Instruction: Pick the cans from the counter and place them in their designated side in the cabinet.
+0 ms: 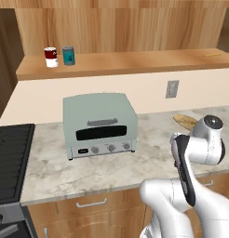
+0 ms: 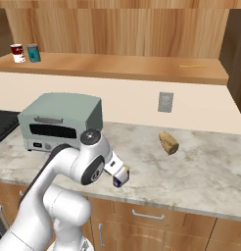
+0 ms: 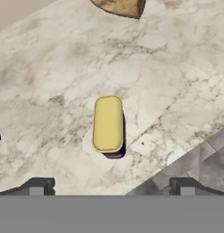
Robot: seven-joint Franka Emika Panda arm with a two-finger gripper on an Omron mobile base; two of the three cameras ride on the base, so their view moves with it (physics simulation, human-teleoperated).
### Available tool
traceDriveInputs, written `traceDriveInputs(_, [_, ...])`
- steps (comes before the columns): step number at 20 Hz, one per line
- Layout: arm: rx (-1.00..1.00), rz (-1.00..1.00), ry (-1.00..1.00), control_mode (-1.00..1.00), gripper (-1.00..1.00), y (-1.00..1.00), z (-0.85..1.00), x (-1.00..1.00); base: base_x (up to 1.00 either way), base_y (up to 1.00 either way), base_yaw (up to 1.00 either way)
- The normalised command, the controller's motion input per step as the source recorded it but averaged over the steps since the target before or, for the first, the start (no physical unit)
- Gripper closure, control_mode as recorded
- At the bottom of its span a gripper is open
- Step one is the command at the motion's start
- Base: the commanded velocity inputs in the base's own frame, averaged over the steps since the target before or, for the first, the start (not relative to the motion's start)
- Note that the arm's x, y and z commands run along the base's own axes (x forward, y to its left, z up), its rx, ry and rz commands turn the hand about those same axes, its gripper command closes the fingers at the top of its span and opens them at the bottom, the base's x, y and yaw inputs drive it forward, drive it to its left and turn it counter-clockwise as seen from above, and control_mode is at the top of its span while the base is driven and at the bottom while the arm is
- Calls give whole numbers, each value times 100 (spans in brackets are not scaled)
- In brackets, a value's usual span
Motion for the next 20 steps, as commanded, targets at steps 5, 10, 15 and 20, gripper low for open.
traceDriveInputs(5, [0, 0, 0, -100, -100, -2, -23, 18, 0, 0, 0])
traceDriveInputs(10, [0, 0, 0, -100, -100, -3, -24, 16, 0, 0, 0])
traceDriveInputs(15, [0, 0, 0, -100, -100, -12, -21, 10, 0, 0, 0])
traceDriveInputs(20, [0, 0, 0, -100, -100, -10, -20, 11, 0, 0, 0])
